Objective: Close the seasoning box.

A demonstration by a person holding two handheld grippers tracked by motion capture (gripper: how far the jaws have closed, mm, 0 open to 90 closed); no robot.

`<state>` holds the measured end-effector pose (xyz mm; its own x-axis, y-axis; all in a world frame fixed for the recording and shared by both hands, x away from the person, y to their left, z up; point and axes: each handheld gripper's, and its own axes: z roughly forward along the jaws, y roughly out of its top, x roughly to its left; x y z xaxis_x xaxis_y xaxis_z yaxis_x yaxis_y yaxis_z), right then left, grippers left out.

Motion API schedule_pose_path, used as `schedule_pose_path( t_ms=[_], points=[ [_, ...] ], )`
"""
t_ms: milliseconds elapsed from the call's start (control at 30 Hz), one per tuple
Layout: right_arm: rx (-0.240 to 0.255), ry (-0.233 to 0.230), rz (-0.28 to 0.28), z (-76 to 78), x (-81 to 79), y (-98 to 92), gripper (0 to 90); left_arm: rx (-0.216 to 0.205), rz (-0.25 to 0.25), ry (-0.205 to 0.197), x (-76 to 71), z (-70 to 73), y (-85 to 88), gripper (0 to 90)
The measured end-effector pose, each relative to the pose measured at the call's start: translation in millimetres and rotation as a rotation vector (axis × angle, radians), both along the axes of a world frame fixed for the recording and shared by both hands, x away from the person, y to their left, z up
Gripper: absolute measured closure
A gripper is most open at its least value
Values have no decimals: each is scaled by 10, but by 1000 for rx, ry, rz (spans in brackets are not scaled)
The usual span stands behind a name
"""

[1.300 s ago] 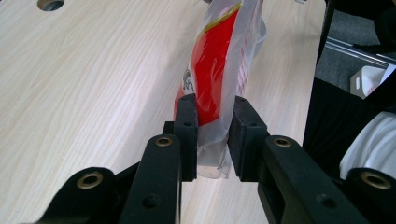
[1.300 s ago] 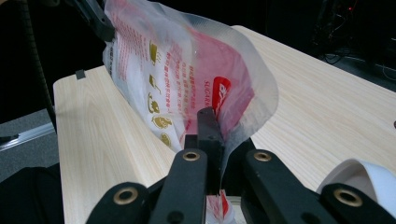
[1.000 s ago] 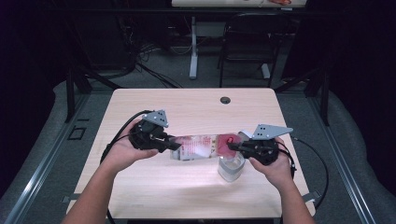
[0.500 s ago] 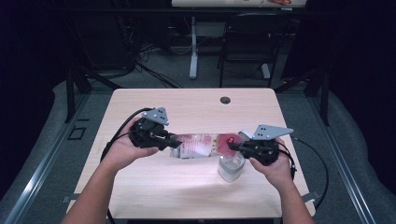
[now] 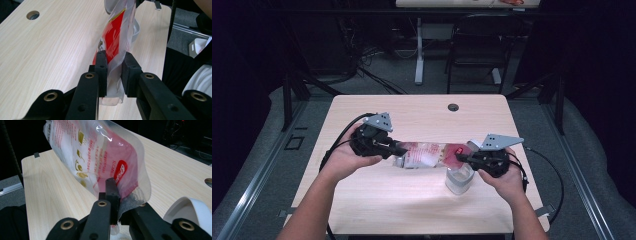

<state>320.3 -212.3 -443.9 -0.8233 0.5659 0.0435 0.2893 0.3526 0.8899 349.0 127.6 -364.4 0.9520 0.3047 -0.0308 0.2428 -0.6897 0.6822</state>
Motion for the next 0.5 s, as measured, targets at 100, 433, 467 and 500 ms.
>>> schedule_pose_path(
  t_ms=[100, 433, 467, 500],
  points=[
    [0, -1, -2, -3, -2, 0, 890, 2, 2, -2, -3, 8, -9, 774],
    [10, 7, 2, -22, 2, -17, 888, 8, -3, -6, 2, 35, -31, 776],
    [9, 7, 2, -24, 1, -19, 889, 9, -2, -4, 0, 39, -37, 776],
    [5, 6, 1, -24, 1, -22, 889, 13, -5, -6, 1, 45, -40, 776]
  ],
)
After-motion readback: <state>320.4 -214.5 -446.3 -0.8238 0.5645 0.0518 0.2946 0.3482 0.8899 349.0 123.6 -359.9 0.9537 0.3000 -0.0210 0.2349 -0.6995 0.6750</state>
